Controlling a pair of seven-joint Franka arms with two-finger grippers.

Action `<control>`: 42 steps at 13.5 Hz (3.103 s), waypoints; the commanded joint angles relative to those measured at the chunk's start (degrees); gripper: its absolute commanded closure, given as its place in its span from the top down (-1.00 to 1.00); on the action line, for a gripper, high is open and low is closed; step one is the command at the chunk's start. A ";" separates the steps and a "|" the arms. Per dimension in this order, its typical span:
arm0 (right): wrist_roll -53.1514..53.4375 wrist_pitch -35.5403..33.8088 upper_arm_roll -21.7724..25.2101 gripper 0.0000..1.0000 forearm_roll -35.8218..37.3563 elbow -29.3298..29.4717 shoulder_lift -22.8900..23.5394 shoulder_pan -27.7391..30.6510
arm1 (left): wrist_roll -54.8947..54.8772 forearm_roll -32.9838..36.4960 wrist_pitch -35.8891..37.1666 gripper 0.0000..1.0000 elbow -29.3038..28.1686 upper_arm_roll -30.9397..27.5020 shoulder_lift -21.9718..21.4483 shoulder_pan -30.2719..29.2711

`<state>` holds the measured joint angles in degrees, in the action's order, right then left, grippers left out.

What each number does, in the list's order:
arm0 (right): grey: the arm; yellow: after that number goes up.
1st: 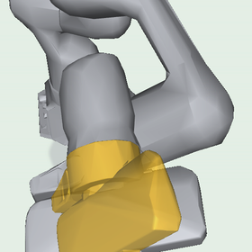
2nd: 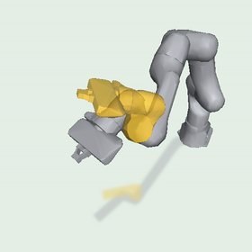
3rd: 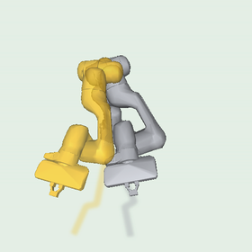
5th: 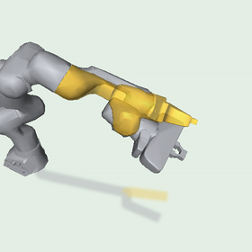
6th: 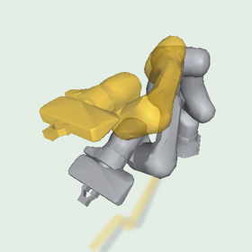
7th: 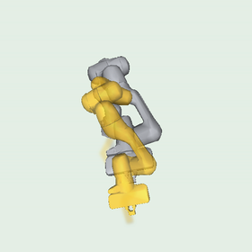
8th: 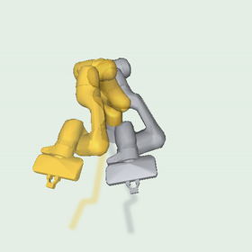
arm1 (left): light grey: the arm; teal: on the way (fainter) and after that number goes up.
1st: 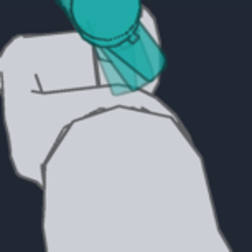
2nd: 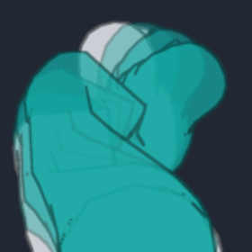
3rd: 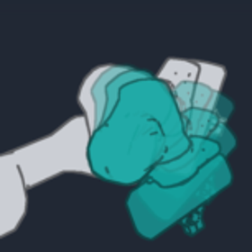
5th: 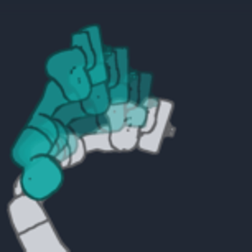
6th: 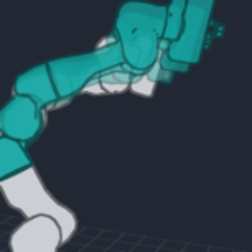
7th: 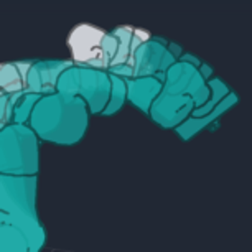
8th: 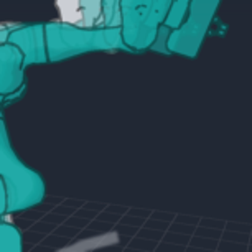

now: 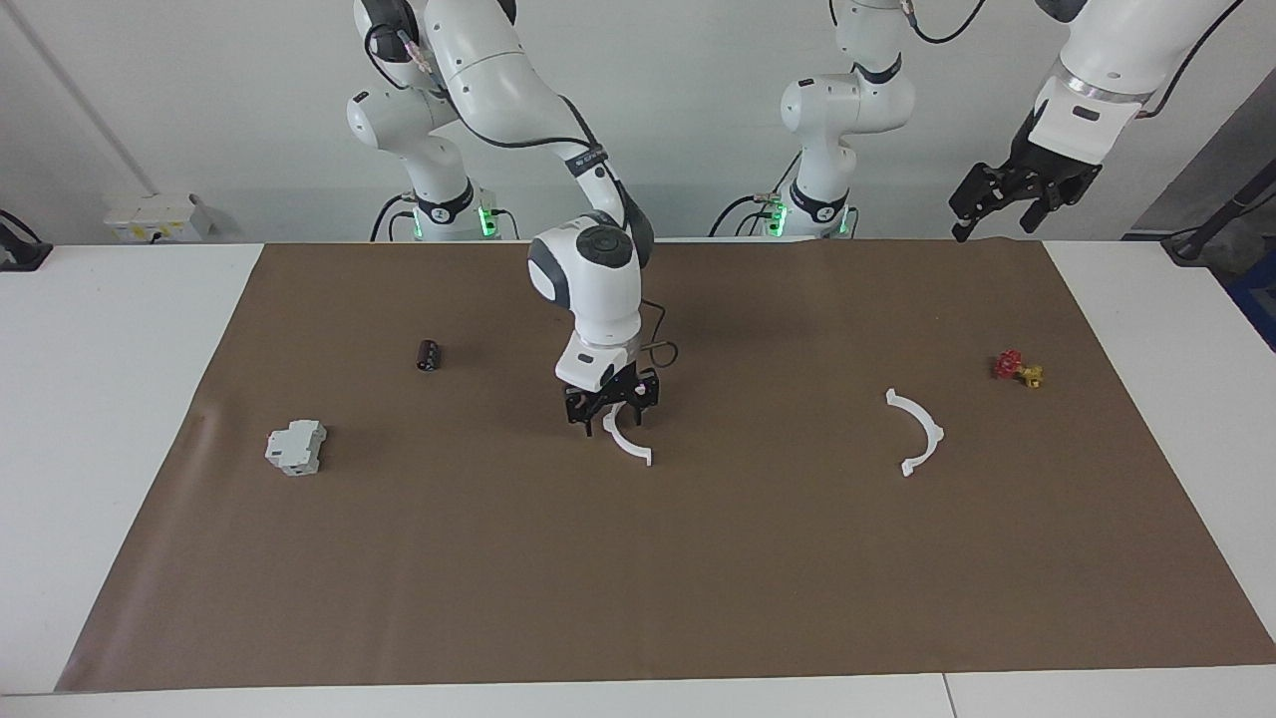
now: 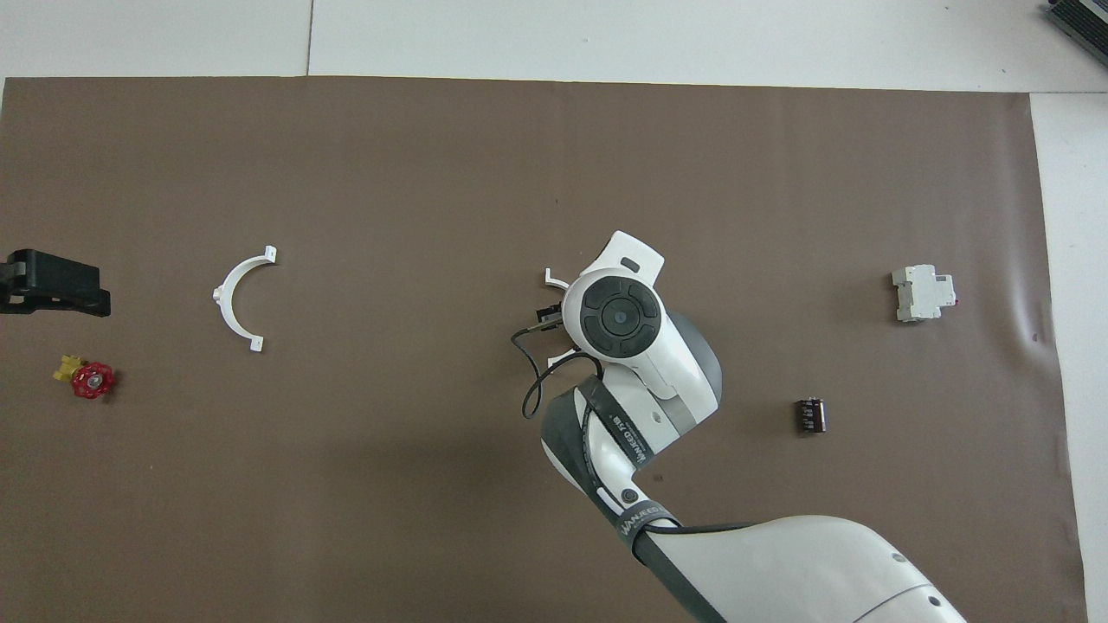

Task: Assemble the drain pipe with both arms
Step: 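Carry the clamp half with the right gripper to the table centre, then release the clamp half and withdraw the right gripper to rest, then reach the left gripper to the other white clamp half and grasp it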

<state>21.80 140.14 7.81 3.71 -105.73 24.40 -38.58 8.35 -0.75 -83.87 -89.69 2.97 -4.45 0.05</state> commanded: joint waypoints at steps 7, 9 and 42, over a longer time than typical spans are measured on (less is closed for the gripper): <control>-3.59 -17.17 0.10 1.00 0.25 3.60 -12.17 13.33 | 0.26 -0.57 -0.15 1.00 -0.93 0.10 -0.91 -0.49; -6.06 -20.41 0.10 1.00 -0.02 3.69 -14.28 16.06 | 0.26 -0.57 -0.15 1.00 -0.93 0.10 -0.91 -0.49; -20.04 -52.97 -0.34 1.00 -8.99 15.21 -23.87 36.38 | 0.26 -0.57 -0.15 1.00 -0.93 0.10 -0.91 -0.49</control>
<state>0.80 87.50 7.36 -4.21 -92.94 -2.03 -2.03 8.35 -0.75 -83.87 -89.69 2.97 -4.45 0.05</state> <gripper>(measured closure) 0.000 0.000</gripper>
